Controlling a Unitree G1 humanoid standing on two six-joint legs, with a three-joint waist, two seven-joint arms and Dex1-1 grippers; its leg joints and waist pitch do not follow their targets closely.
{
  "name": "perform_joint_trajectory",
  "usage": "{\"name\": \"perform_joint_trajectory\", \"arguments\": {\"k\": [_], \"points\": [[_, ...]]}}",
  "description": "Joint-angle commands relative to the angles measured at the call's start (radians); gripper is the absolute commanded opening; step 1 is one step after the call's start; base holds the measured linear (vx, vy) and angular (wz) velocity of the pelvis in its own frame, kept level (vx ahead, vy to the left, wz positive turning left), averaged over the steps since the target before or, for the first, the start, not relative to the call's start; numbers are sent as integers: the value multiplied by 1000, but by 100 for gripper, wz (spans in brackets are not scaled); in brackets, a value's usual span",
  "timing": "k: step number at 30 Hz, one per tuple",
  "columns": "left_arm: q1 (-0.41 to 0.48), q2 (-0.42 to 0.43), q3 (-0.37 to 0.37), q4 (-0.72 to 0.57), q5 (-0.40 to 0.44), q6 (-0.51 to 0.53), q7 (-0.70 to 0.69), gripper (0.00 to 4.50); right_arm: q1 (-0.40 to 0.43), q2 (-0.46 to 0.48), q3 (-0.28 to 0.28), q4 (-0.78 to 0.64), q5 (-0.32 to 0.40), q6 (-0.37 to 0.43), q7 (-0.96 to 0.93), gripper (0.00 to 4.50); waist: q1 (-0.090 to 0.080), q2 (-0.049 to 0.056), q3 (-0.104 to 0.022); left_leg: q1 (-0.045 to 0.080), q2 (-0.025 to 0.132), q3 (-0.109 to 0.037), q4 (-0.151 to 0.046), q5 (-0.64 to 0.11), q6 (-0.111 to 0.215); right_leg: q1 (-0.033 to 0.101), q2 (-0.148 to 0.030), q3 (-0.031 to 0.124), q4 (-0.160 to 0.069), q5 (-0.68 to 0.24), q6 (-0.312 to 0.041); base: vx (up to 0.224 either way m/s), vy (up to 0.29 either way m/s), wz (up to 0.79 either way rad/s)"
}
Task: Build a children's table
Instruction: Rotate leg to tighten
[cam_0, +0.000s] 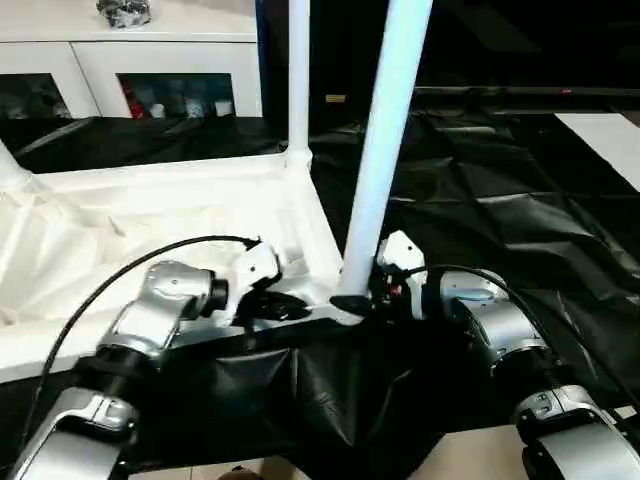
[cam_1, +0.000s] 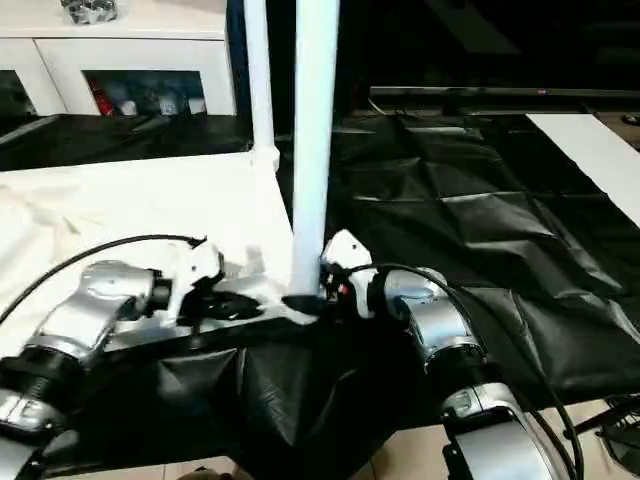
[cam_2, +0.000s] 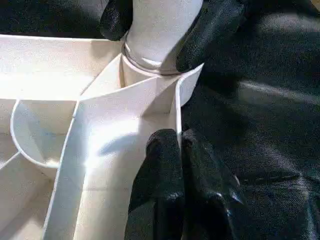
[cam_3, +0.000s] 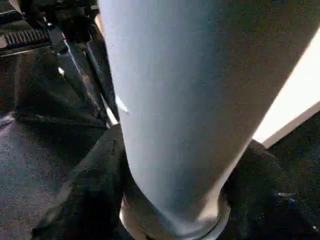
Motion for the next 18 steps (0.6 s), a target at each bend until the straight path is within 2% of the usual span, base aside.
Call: {"name": "perform_joint_trajectory", "arguments": {"k": [1, 4, 8, 14, 18], "points": [[-5, 16, 10, -13, -2, -7, 0, 0, 17, -6, 18, 6, -2, 8, 19, 243, 3, 6, -56, 22, 69, -28, -62, -227, 23, 32, -80, 47, -64, -102, -252, 0, 0, 0], [-2, 15, 9, -21, -8, 1, -3, 0, 19, -3, 16, 5, 8, 10, 24, 216, 4, 6, -56, 23, 69, -28, -62, -228, 23, 33, -81, 48, -66, -113, -250, 0, 0, 0], [1, 14, 7, -25, -12, 5, -2, 0, 23, -2, 17, 0, 11, 12, 32, 202, 4, 4, -56, 23, 69, -28, -61, -226, 24, 33, -80, 47, -65, -108, -252, 0, 0, 0], [7, 8, 4, -32, -17, 14, 7, 0, 37, 5, 23, -8, 13, 18, 35, 200, 4, 7, -57, 23, 69, -28, -61, -216, 27, 33, -80, 47, -63, -92, -253, 0, 0, 0], [3, -24, 12, -18, -6, 18, 82, 0, 51, 32, 19, -6, 17, 35, -24, 200, 4, 5, -56, 23, 68, -28, -61, -226, 25, 33, -80, 47, -65, -109, -250, 0, 0, 0]]}}
